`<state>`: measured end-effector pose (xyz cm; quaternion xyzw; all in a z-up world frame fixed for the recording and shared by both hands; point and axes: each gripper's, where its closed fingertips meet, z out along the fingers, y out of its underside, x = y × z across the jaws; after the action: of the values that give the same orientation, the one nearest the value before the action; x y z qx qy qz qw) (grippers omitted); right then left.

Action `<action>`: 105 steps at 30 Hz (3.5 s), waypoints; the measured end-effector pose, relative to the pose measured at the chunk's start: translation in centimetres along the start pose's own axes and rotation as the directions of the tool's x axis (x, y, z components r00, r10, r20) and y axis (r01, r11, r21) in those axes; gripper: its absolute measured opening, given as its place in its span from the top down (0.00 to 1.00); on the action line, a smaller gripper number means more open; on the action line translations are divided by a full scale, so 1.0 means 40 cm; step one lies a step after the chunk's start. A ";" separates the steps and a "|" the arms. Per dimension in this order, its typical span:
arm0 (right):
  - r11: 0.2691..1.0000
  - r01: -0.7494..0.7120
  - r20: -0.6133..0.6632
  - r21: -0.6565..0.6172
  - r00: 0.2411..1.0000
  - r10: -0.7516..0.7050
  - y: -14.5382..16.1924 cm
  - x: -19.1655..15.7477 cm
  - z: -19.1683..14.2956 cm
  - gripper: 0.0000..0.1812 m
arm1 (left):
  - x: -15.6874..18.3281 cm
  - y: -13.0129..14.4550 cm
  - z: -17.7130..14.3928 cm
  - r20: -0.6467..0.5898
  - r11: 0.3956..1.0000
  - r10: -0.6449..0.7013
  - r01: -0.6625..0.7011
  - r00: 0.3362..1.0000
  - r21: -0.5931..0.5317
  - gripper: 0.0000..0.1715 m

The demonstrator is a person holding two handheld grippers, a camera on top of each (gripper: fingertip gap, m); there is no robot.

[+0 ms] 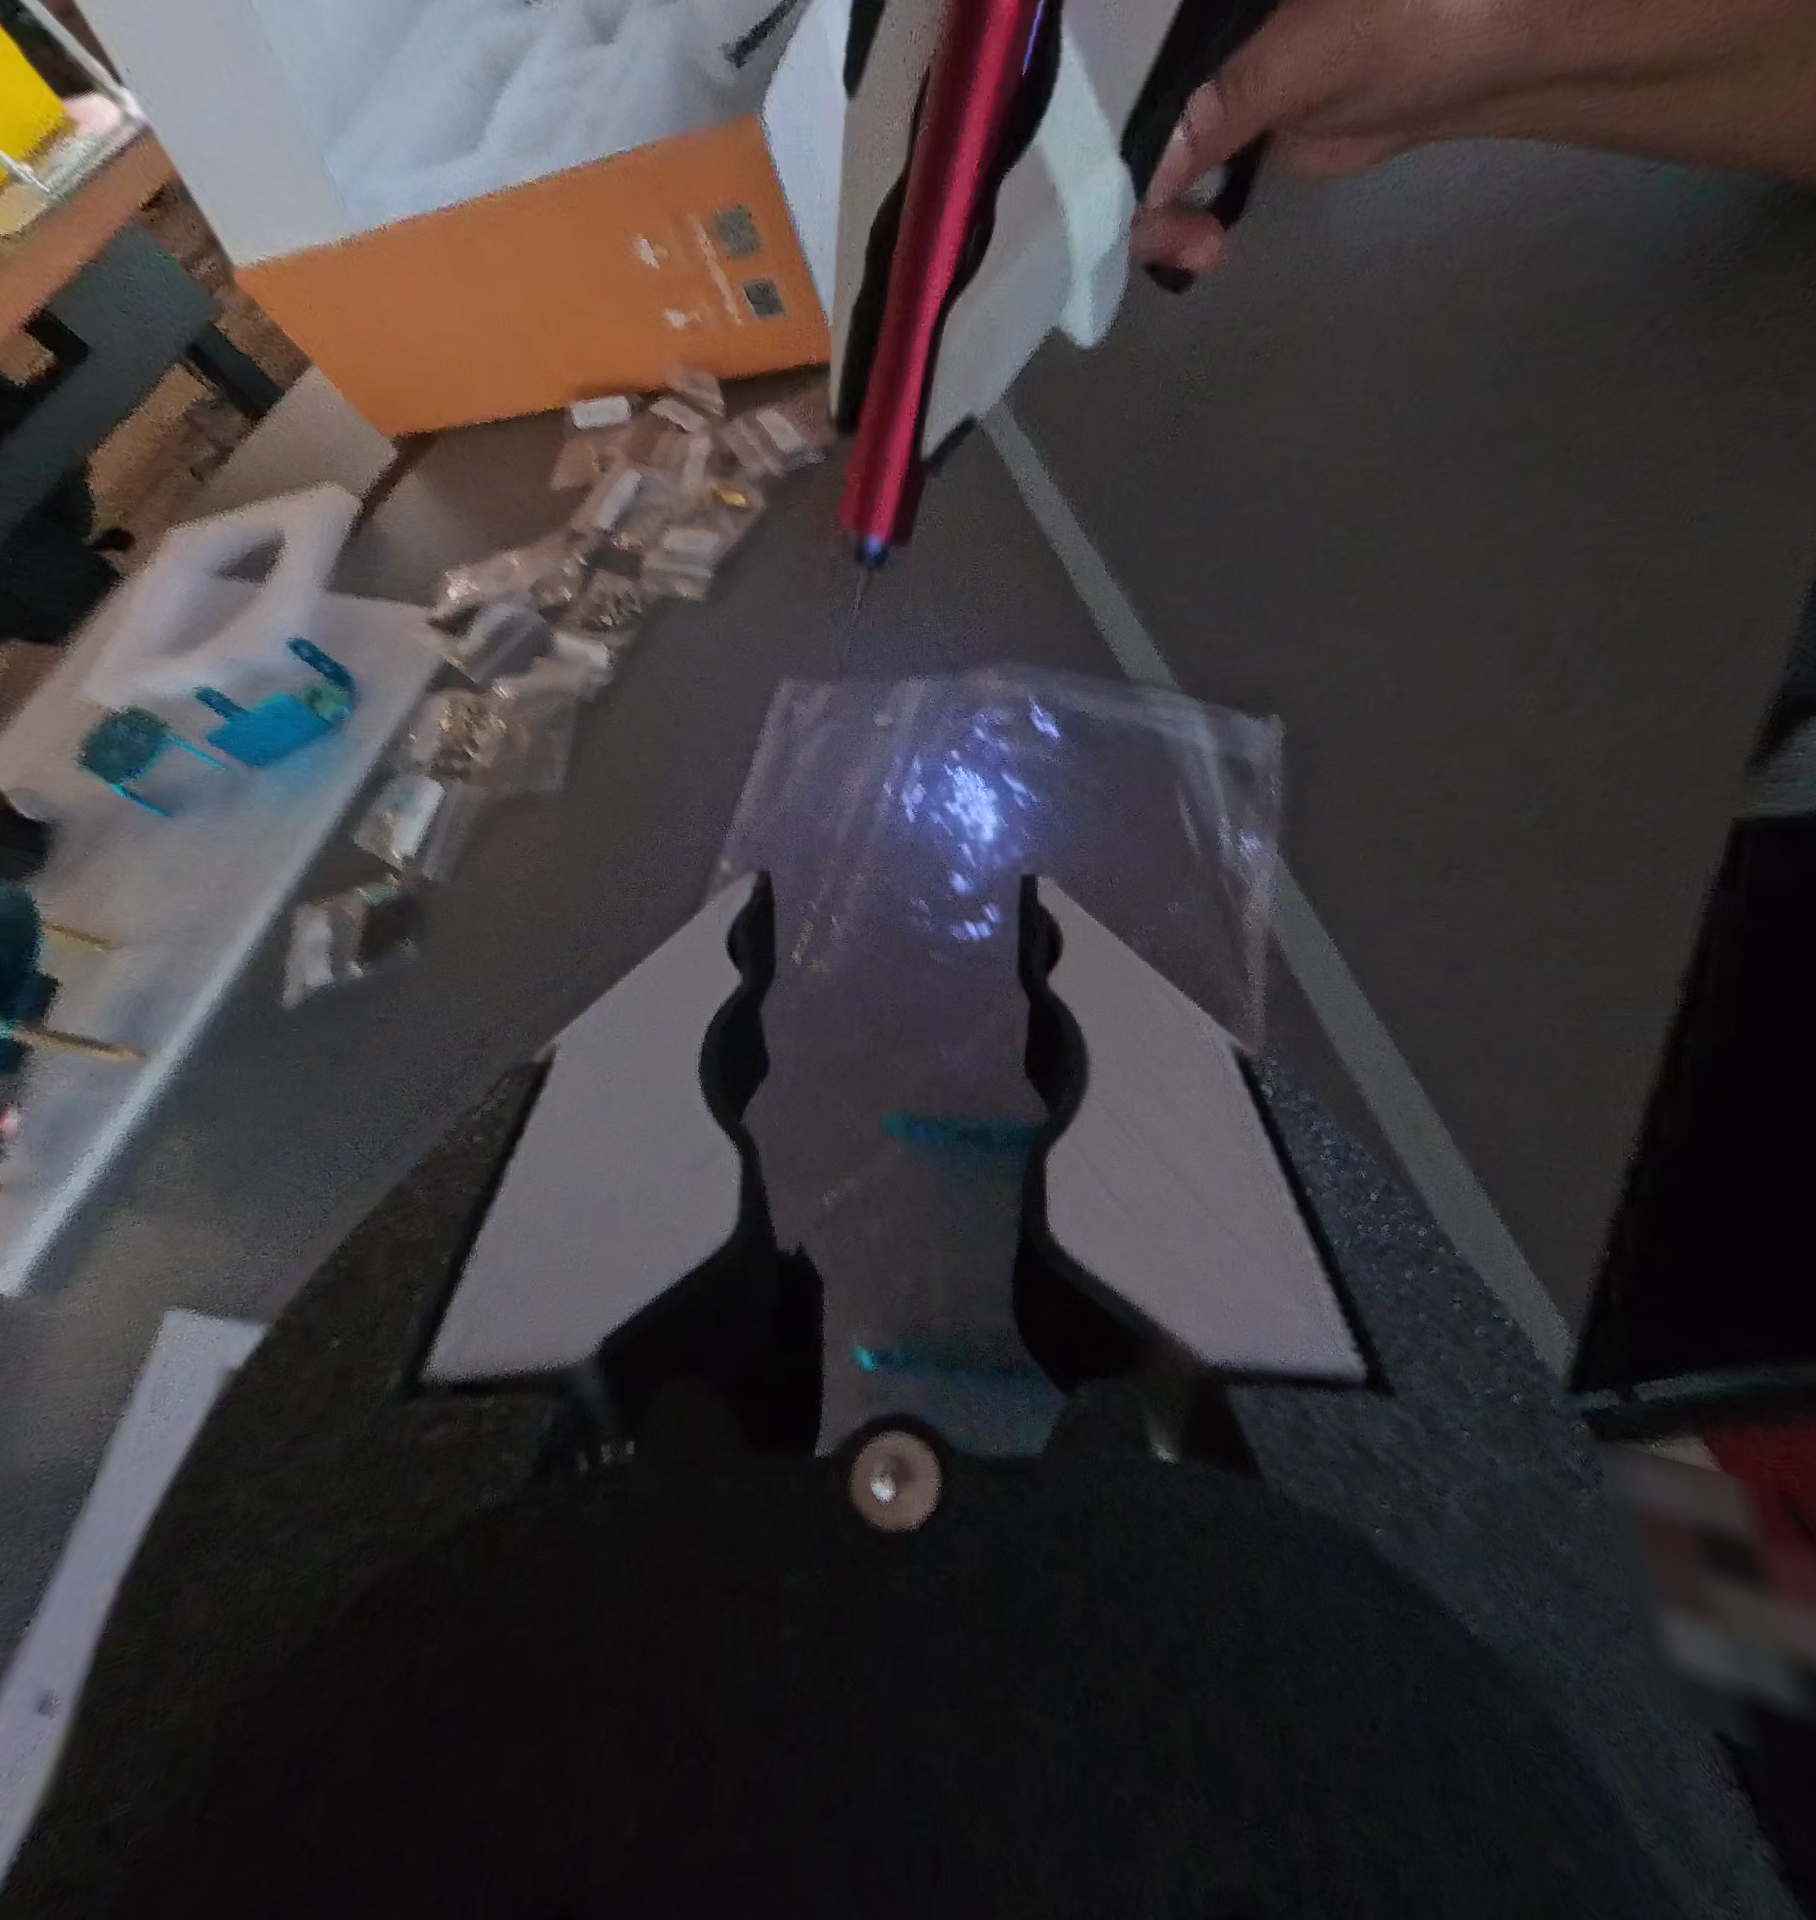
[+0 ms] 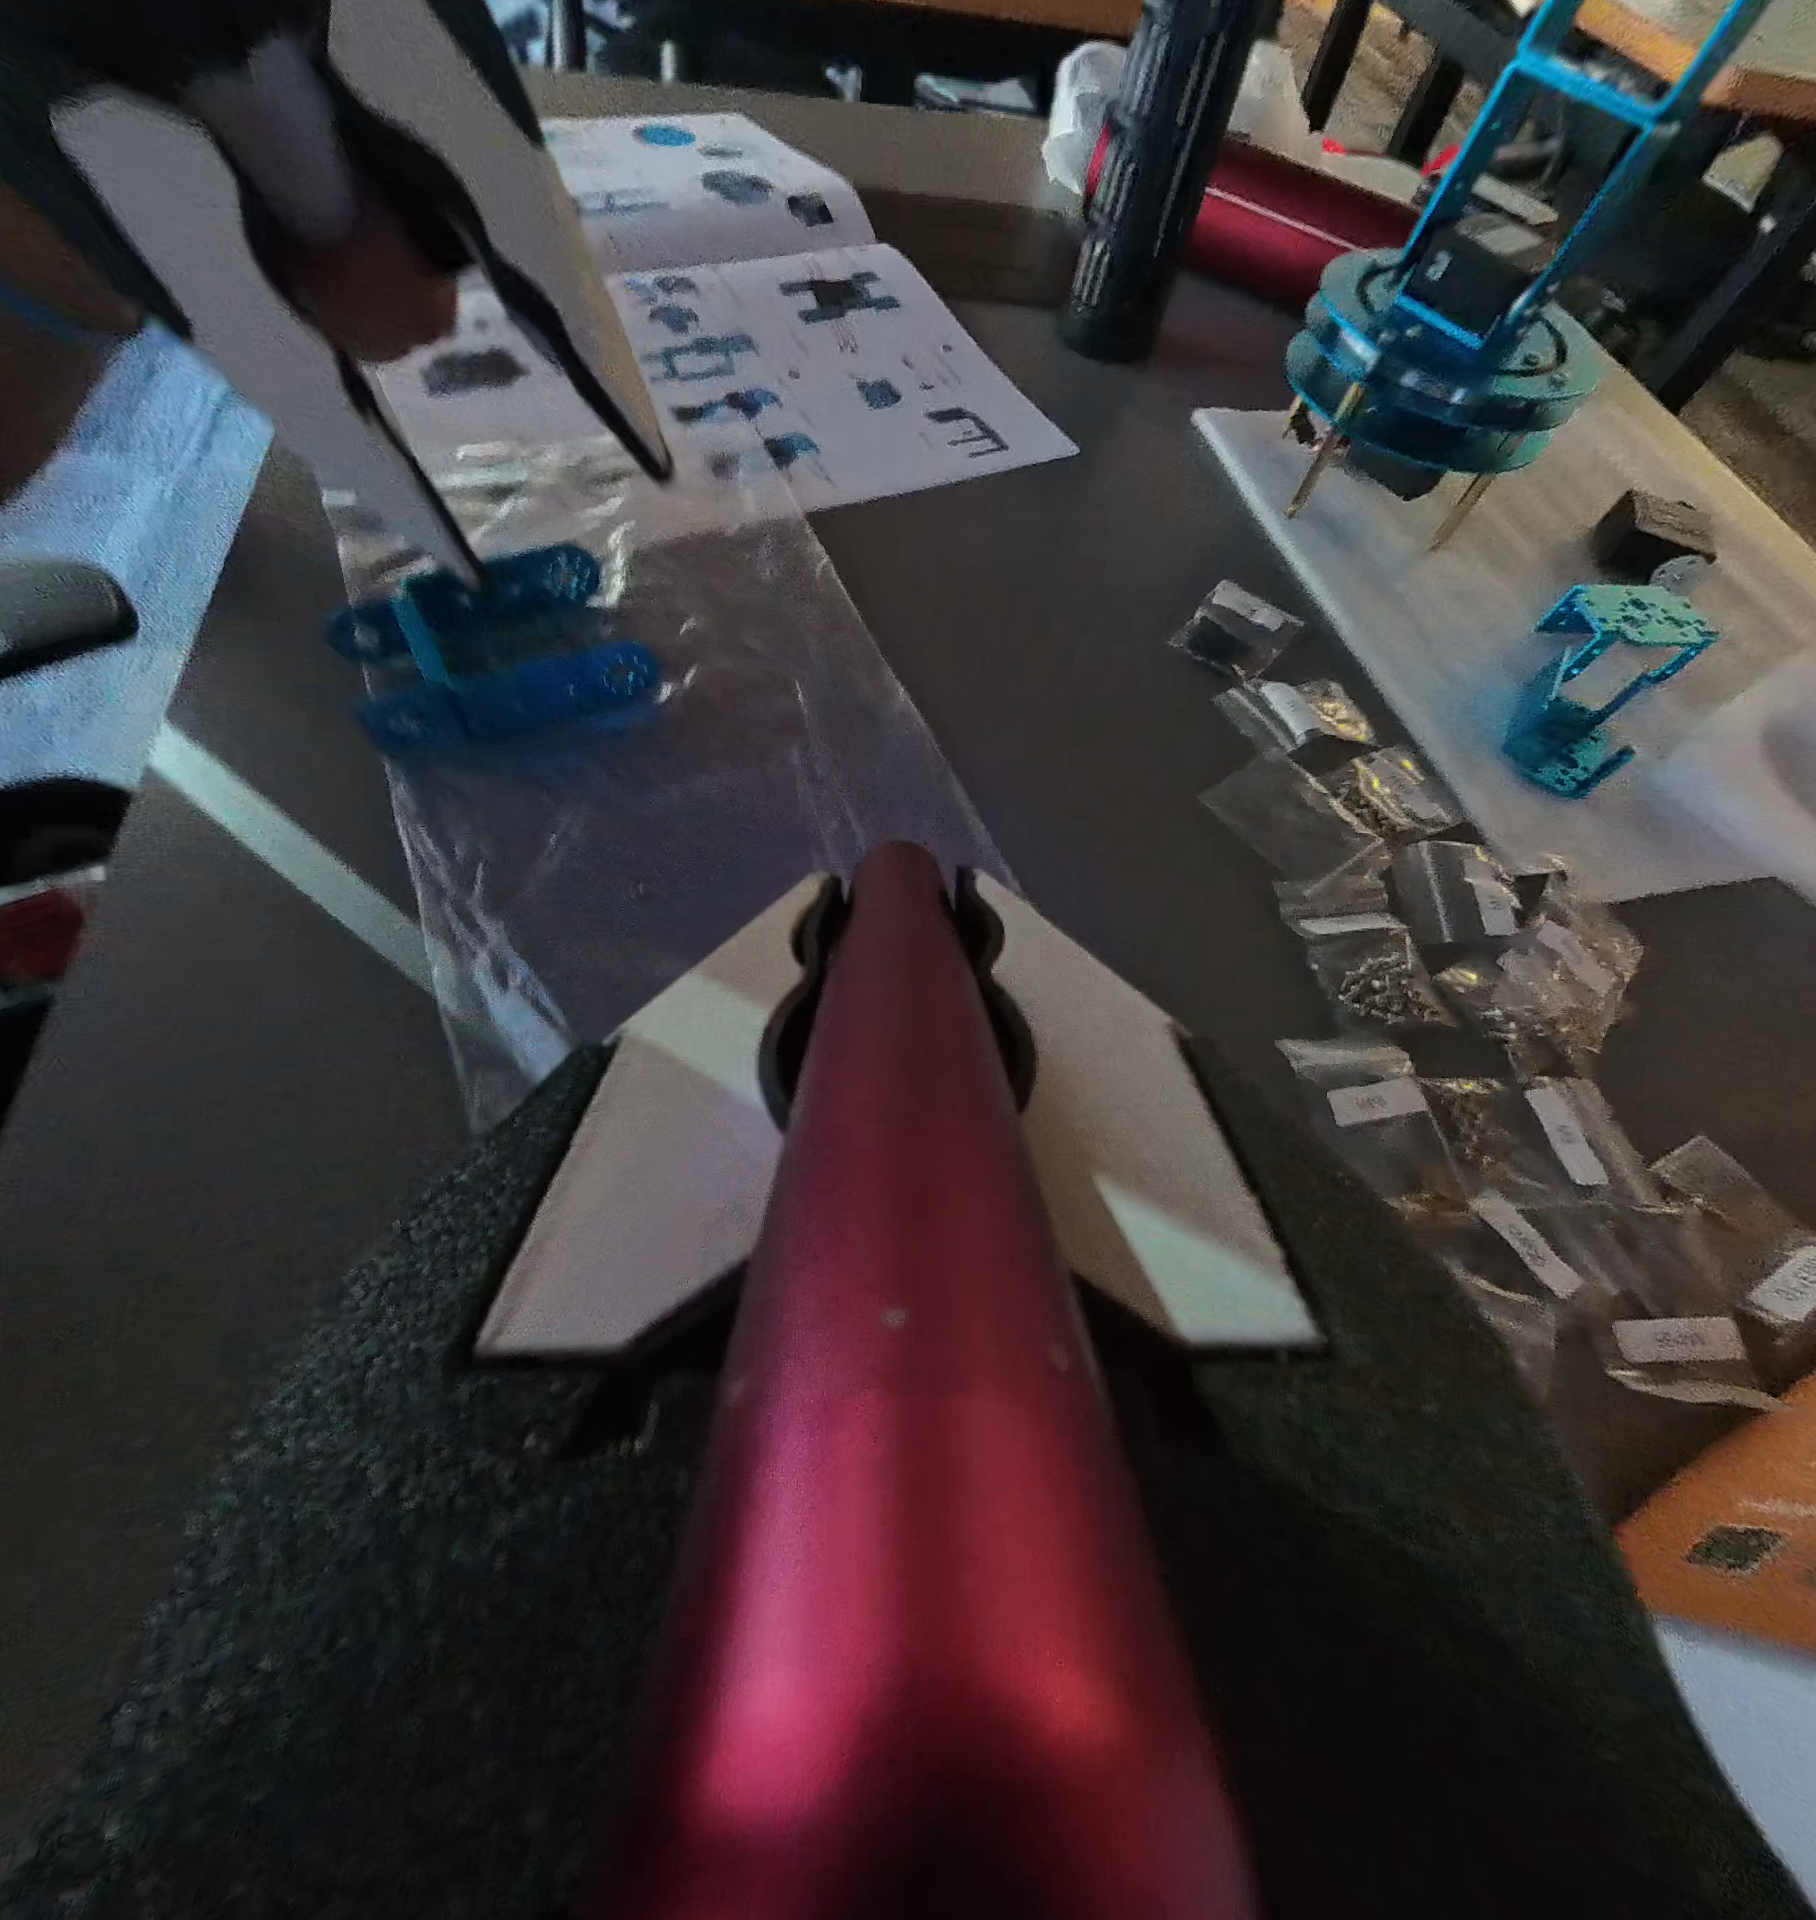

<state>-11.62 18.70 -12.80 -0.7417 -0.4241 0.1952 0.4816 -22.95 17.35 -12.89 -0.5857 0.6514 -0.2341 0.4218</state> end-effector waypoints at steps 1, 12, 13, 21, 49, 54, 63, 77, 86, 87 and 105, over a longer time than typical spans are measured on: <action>1.000 0.024 -0.001 -0.020 1.000 -0.024 0.018 -0.003 -0.002 0.88 | 0.013 0.023 -0.026 -0.017 1.000 -0.016 0.016 1.000 0.014 0.73; 0.979 -0.183 0.111 0.094 0.979 0.173 -0.008 -0.031 -0.005 0.88 | 0.092 0.121 -0.141 -0.064 0.977 -0.167 0.174 0.984 0.120 0.73; 0.956 -0.262 0.179 0.134 0.955 0.236 -0.030 -0.040 -0.012 0.88 | 0.088 0.100 -0.133 -0.057 0.973 -0.171 0.178 0.984 0.148 0.73; 0.838 -0.518 0.424 0.171 0.807 0.412 -0.085 -0.086 -0.003 0.88 | 0.014 -0.100 0.079 0.387 0.961 0.213 -0.264 0.897 0.084 0.70; 0.879 -0.431 0.438 0.205 0.843 0.311 -0.104 -0.113 -0.041 0.88 | 0.019 -0.132 0.131 0.499 0.862 0.430 -0.506 0.752 0.019 0.88; 0.933 -0.267 0.193 0.241 0.956 0.223 -0.081 -0.044 -0.062 0.89 | -0.006 -0.057 0.074 0.397 0.931 0.324 -0.363 0.859 0.026 0.79; 0.855 0.493 -0.252 -0.160 0.817 -0.518 0.033 -0.098 -0.014 0.88 | 0.039 0.132 -0.150 0.019 0.996 -0.066 0.064 0.998 0.068 0.78; 0.827 0.495 -0.238 -0.267 0.798 -0.554 0.087 -0.096 0.001 0.88 | 0.120 0.186 -0.150 -0.158 0.997 -0.057 0.064 0.986 0.033 0.78; 0.833 0.496 -0.249 -0.243 0.798 -0.548 0.071 -0.101 -0.005 0.88 | 0.120 0.203 -0.138 -0.227 0.999 -0.053 0.053 0.972 -0.007 0.76; 0.838 0.494 -0.248 -0.233 0.803 -0.542 0.068 -0.103 -0.005 0.88 | 0.119 0.209 -0.139 -0.229 0.999 -0.042 0.039 0.972 -0.017 0.76; 0.970 0.183 -0.020 0.157 0.983 -0.182 -0.072 -0.194 -0.024 0.88 | 0.119 0.242 -0.154 -0.359 0.959 0.232 -0.274 0.904 -0.072 0.73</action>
<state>-16.61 12.34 -10.77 -0.6595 -0.4725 0.1811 0.5559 -33.31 13.60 -18.64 -0.4700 0.7989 -0.2371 0.2910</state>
